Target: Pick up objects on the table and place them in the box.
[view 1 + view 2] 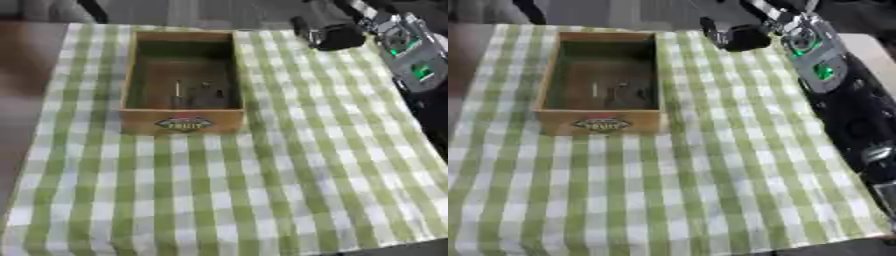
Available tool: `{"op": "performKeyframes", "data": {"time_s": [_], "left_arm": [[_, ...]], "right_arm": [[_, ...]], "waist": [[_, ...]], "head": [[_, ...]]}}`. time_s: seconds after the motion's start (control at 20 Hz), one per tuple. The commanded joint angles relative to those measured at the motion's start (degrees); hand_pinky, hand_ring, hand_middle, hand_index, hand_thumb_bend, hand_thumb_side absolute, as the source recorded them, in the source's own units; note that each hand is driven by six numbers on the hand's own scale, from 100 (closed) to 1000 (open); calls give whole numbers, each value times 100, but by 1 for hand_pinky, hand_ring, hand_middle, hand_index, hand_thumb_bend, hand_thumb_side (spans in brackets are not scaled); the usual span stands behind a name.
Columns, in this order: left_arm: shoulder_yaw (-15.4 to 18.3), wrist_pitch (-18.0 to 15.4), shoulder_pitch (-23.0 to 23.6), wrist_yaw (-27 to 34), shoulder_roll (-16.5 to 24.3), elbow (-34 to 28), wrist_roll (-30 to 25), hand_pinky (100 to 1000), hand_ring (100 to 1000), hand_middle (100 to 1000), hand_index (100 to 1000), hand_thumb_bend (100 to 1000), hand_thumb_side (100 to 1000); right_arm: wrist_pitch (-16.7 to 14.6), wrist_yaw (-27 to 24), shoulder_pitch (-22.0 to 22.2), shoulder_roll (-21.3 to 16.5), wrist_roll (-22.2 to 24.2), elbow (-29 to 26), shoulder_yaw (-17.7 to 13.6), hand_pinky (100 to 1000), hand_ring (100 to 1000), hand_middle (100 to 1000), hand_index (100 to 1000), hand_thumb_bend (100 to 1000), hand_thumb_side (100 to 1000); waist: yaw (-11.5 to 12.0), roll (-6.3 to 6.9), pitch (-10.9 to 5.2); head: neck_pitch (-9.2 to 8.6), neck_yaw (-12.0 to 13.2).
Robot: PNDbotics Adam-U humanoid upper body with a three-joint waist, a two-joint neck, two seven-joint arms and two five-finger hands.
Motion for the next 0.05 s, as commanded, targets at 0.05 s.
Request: {"op": "performKeyframes", "data": {"time_s": [0.05], "left_arm": [[62, 2, -41, -19, 135, -106, 16, 545, 642, 544, 576, 110, 647]], "right_arm": [[125, -206, 74, -259, -65, -273, -181, 736, 803, 818, 854, 100, 291]], "waist": [[-21, -7, -53]], "head": [[33, 28]]}}
